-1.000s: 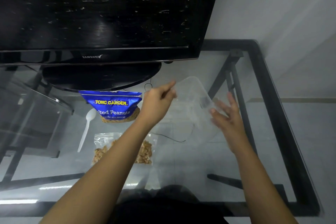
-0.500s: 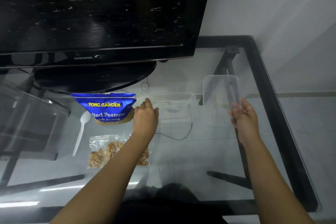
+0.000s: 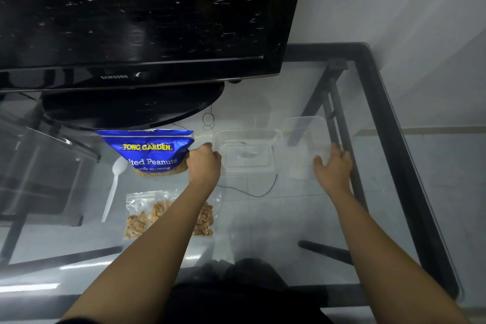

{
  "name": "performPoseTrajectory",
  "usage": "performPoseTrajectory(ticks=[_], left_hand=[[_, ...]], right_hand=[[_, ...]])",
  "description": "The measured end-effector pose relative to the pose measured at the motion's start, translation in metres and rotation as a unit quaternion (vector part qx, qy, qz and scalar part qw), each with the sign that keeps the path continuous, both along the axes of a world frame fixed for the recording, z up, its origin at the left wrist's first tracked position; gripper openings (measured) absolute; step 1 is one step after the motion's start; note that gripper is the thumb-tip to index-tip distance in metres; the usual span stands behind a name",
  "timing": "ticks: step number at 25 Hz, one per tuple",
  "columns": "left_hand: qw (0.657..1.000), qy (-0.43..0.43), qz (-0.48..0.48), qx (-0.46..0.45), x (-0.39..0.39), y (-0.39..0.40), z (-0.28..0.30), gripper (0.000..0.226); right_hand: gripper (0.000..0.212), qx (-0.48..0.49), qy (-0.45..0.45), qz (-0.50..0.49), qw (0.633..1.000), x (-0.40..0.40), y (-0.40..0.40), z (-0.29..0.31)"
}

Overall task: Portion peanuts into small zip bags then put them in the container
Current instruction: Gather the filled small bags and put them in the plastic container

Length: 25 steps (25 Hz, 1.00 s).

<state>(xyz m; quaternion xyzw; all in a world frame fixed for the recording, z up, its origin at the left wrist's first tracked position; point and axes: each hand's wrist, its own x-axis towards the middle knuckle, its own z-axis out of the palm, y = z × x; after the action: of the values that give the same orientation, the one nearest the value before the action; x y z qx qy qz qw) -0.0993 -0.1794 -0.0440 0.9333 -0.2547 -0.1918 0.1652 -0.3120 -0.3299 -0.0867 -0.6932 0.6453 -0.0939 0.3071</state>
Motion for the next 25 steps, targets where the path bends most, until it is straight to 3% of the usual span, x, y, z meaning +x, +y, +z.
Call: performPoseTrajectory(ticks=[5, 11, 15, 19, 25], left_hand=[[1.0, 0.002, -0.004, -0.009, 0.0, 0.001, -0.002, 0.029], [0.997, 0.004, -0.013, -0.08, -0.013, 0.032, 0.004, 0.031], [0.996, 0.013, 0.021, -0.087, -0.021, 0.088, 0.012, 0.036], [0.995, 0.007, 0.072, -0.065, -0.009, 0.144, 0.007, 0.042], [0.996, 0.011, 0.09, -0.009, -0.006, 0.175, -0.01, 0.052]], right_hand=[[0.053, -0.066, 0.003, 0.003, 0.998, -0.004, 0.005, -0.001], [0.037, -0.143, -0.129, 0.06, 0.979, 0.014, 0.051, 0.025], [0.031, -0.091, -0.193, 0.211, 0.954, 0.041, 0.129, 0.026], [0.025, -0.02, -0.155, 0.311, 0.937, 0.069, 0.189, 0.014], [0.026, 0.065, -0.082, 0.249, 0.963, 0.095, 0.226, 0.01]])
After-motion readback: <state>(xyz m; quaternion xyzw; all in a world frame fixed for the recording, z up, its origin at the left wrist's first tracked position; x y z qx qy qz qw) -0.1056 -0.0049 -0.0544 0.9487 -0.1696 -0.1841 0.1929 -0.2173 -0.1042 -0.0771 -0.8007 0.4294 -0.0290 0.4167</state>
